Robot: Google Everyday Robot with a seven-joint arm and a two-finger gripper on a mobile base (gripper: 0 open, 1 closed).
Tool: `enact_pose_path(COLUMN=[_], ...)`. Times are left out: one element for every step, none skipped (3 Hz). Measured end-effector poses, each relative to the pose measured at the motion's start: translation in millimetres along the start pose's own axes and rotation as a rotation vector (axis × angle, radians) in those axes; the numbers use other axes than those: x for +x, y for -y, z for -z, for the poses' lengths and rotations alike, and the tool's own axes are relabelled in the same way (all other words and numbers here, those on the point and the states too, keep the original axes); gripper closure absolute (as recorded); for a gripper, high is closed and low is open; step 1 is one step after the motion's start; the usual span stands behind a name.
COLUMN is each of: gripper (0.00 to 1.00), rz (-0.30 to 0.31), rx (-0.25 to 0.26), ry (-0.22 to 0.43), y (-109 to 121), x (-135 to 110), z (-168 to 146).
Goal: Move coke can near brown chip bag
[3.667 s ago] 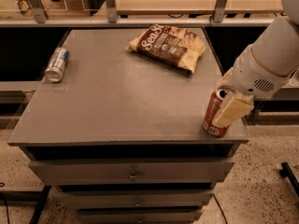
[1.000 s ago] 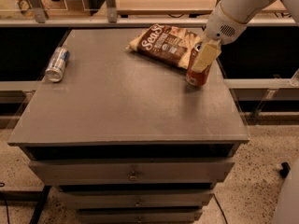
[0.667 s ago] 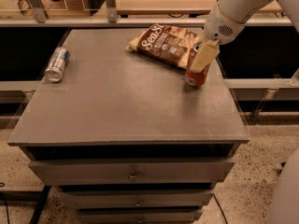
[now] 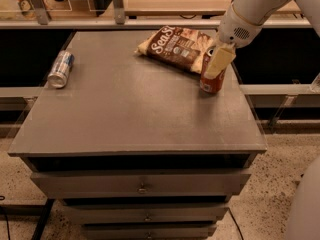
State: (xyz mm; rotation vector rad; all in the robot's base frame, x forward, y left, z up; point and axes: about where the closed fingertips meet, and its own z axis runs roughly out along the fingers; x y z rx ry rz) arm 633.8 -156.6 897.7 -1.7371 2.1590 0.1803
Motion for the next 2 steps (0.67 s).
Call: enact_pose_path(gripper=[0.00, 0.00], rz=[0.000, 0.000], rx=[0.001, 0.001], ry=[0.002, 0.002], y=[0.8, 0.8], x=[-0.8, -0.8], z=[-1.5, -1.6])
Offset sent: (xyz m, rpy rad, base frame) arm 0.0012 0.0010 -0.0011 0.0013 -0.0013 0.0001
